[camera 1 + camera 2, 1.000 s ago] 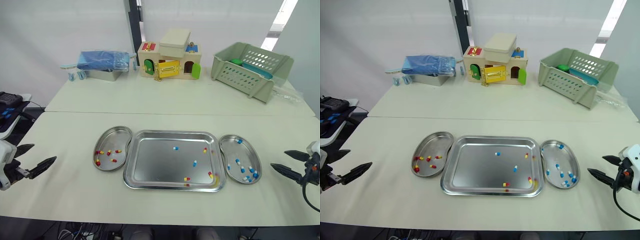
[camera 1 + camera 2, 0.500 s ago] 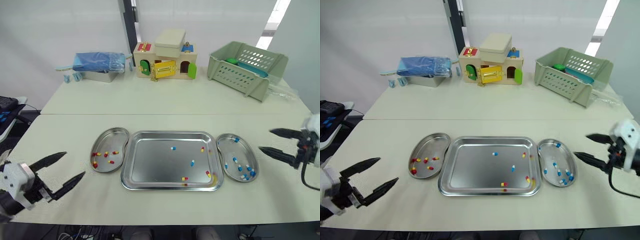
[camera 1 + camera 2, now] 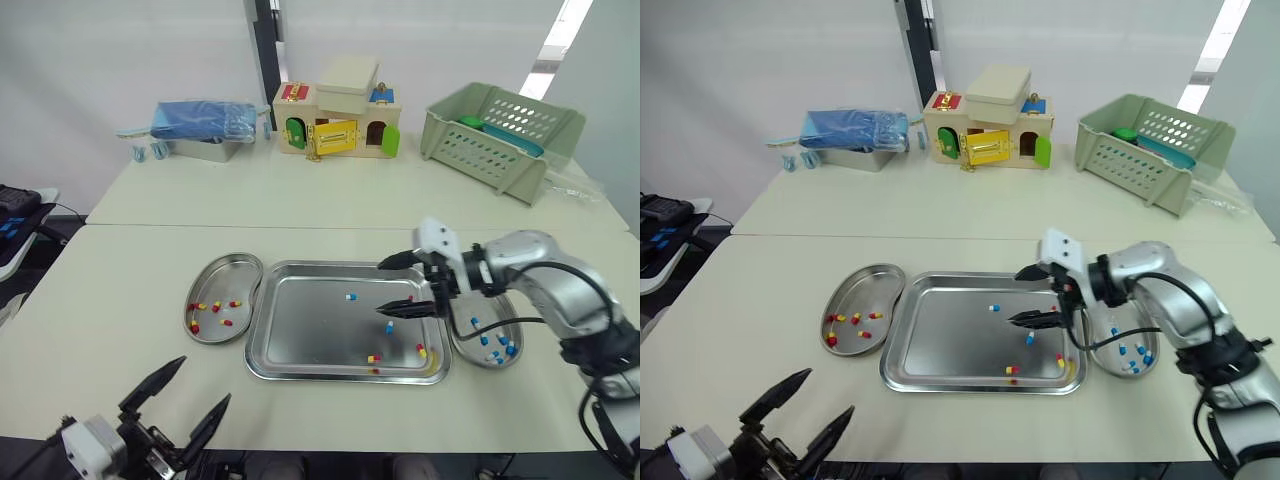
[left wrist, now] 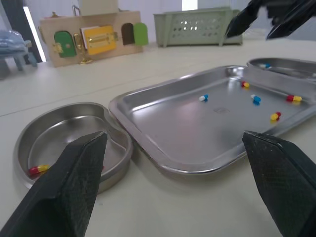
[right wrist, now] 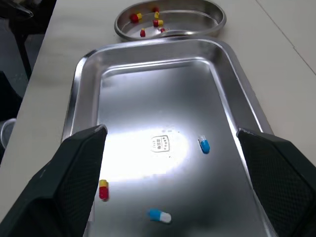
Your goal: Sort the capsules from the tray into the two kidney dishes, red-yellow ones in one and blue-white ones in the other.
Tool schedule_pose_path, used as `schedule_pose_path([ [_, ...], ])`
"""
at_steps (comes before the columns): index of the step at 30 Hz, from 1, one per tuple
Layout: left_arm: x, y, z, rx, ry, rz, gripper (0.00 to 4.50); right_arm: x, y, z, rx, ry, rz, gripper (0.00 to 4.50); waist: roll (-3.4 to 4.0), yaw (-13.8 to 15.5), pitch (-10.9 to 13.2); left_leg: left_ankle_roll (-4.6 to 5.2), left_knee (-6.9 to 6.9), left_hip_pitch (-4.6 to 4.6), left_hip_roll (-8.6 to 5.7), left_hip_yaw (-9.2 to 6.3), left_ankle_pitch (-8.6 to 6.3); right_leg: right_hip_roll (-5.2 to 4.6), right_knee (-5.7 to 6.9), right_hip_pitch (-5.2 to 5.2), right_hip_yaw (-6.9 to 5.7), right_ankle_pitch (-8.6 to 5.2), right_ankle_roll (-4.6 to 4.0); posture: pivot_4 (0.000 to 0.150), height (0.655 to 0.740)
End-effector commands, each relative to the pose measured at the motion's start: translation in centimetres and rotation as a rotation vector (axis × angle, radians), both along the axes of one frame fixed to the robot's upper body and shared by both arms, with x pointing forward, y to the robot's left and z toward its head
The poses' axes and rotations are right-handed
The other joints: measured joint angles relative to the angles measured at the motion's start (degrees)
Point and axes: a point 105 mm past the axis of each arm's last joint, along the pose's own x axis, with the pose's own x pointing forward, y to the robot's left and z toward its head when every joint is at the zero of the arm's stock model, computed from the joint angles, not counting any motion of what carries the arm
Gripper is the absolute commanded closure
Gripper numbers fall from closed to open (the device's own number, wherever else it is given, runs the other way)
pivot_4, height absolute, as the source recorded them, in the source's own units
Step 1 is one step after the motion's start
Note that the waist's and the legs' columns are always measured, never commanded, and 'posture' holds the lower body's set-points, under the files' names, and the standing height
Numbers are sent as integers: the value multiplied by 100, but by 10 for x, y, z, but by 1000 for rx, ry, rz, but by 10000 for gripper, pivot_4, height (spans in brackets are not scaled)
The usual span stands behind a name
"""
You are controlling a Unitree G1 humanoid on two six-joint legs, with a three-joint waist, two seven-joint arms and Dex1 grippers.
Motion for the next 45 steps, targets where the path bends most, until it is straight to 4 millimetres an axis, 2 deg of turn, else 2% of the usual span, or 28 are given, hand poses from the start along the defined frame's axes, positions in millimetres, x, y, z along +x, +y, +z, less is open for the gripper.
schedule_pose_path([
  [1, -7, -17, 5, -5, -74, 1, 0, 13, 8, -7, -58, -49, 28, 621, 2, 1, 1, 0, 0, -2, 0, 0, 0, 0, 2, -3, 1, 0, 0, 1500, 7400],
  [5, -13, -30, 3, -37, -103, 11, 0, 26, 18, -19, -99, -61, 35, 621, 6, -77, 3, 1, -2, -5, -8, 17, -1, -9, -15, -4, 19, 6, 10, 1500, 7400],
  [10, -16, -34, 0, -52, -117, 29, 0, 31, 27, -28, -120, -78, 44, 621, 10, -164, 5, 7, -6, -14, -10, 35, -5, -8, -17, -31, 44, 8, 15, 1500, 7400],
  [16, -17, -38, -6, -83, -99, 46, 0, 32, 39, -34, -137, -89, 62, 621, 10, -245, 5, 5, -2, -55, -11, 40, -4, -7, 2, -82, 56, 8, 15, 1500, 7400],
  [30, -20, -42, -9, -107, -89, 83, 0, 36, 54, -53, -171, -95, 55, 621, 10, -266, 5, 6, 1, -52, -10, 57, -5, -2, 16, -98, 84, 8, 15, 1500, 7400],
  [33, -20, -42, -9, -106, -86, 90, 0, 38, 54, -56, -182, -102, 56, 5475, 10, -267, 4, 6, 1, -50, -9, 58, -5, 0, 18, -98, 85, 8, 15, 1500, 7400],
  [38, -20, -40, -10, -104, -85, 99, 0, 39, 54, -61, -202, -116, 59, 23251, 10, -270, 3, 7, 1, -47, -9, 60, -5, 1, 20, -98, 88, 8, 15, 1500, 7400],
  [45, -17, -39, -10, -102, -85, 105, 0, 40, 56, -63, -198, -121, 60, 39862, 11, -277, 1, 7, 0, -42, -7, 60, -5, 5, 23, -97, 90, 8, 15, 1500, 7400],
])
